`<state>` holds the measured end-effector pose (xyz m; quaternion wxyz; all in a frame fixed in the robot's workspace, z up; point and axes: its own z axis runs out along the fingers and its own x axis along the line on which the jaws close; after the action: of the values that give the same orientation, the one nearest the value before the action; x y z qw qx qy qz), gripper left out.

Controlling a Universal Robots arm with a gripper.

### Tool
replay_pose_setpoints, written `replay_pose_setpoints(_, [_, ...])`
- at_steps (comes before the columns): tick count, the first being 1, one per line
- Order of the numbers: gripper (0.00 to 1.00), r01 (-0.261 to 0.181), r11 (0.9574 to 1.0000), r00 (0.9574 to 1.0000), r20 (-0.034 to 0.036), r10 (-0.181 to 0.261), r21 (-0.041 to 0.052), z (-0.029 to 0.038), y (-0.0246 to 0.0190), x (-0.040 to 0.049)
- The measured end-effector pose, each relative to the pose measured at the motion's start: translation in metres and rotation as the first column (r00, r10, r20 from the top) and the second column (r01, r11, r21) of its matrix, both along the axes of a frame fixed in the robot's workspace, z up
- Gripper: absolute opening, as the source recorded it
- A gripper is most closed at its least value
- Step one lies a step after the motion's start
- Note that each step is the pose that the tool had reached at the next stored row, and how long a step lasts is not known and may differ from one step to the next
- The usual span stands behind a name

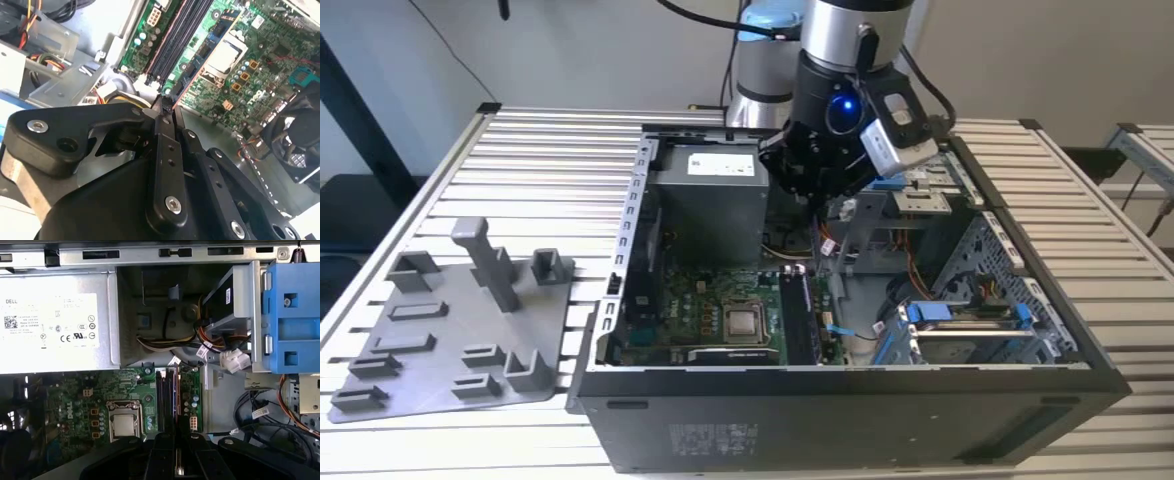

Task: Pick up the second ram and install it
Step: 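Insert the second ram into the second slot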

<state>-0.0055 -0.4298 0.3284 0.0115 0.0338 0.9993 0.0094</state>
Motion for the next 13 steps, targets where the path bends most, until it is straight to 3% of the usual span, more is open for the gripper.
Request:
replay_pose_setpoints(5, [0.15,-0.005,1.0000,1.0000,0.0001,0.005,0.0011,-0.0082,-0.0163,0.0000])
replay_pose_setpoints(13, [0.15,-0.048,0.9988,0.9988,0.0002,0.048,0.0013,-0.0146,-0.0226,-0.0002])
